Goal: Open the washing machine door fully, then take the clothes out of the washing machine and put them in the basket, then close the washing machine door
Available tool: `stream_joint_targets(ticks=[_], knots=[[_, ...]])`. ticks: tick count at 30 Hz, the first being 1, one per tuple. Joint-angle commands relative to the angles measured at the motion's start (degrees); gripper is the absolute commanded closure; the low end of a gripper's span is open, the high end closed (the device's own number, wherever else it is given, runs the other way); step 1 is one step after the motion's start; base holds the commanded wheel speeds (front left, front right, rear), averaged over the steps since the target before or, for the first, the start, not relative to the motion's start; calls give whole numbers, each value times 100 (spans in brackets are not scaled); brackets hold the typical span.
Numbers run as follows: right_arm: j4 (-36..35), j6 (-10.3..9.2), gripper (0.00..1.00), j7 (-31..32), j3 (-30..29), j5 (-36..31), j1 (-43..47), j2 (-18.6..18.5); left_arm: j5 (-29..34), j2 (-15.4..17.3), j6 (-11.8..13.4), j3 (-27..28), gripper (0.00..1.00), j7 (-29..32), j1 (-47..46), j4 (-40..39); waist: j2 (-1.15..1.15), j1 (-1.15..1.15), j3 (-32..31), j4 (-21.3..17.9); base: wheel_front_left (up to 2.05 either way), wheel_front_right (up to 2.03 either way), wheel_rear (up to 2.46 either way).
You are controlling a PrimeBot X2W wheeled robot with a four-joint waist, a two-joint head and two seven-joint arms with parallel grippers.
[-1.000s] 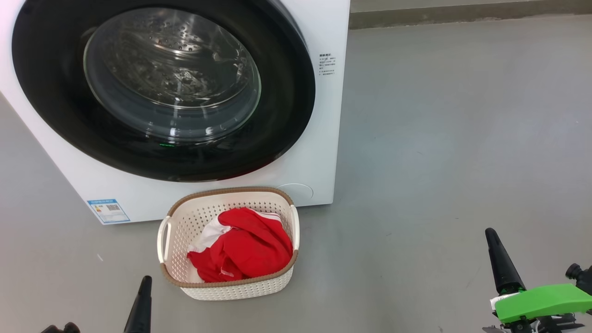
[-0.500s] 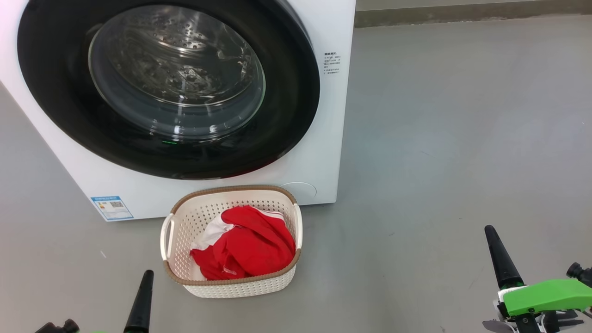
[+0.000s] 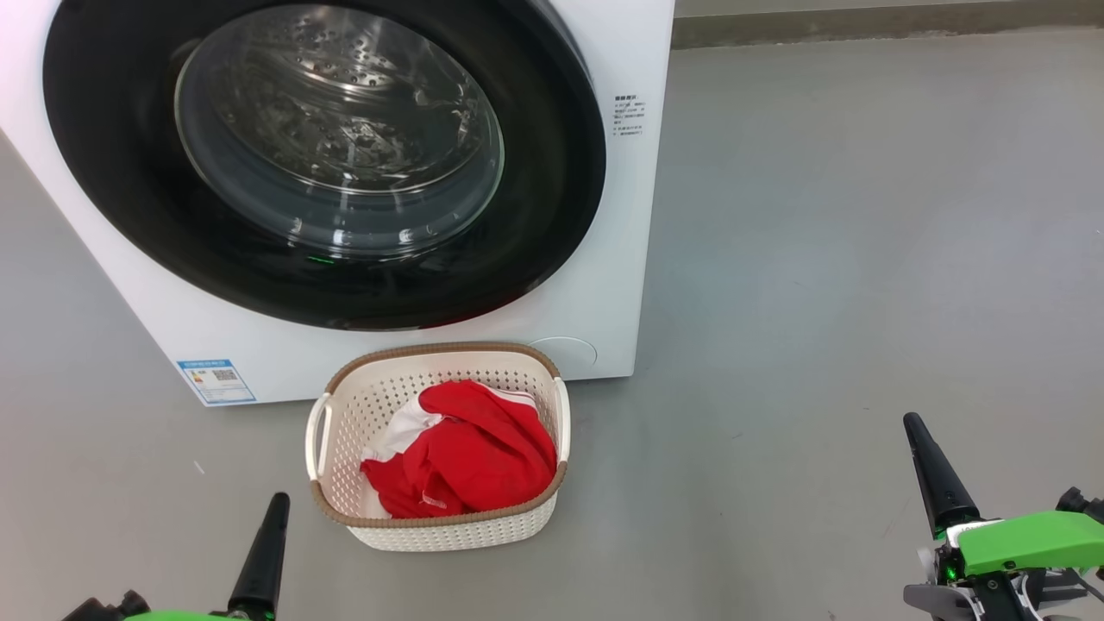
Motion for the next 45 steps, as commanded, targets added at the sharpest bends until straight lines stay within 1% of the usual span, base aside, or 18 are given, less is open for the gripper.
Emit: stream_joint_targets(ticks=[1,16,45], knots=[[-118,-3,100,62,60,212,-300,-89,-206,120,-83,191,100,59,-298,-98,0,0,3,8,0,0,0],[-15,-5,100,317,28,1162,-416,-103,-1147,140,-134,230,100,301,-438,-21,0,0,24,72,0,0,0],[-13,-5,100,352,-16,1125,-420,-71,-1148,140,-134,230,100,300,-438,-22,0,0,24,72,0,0,0]])
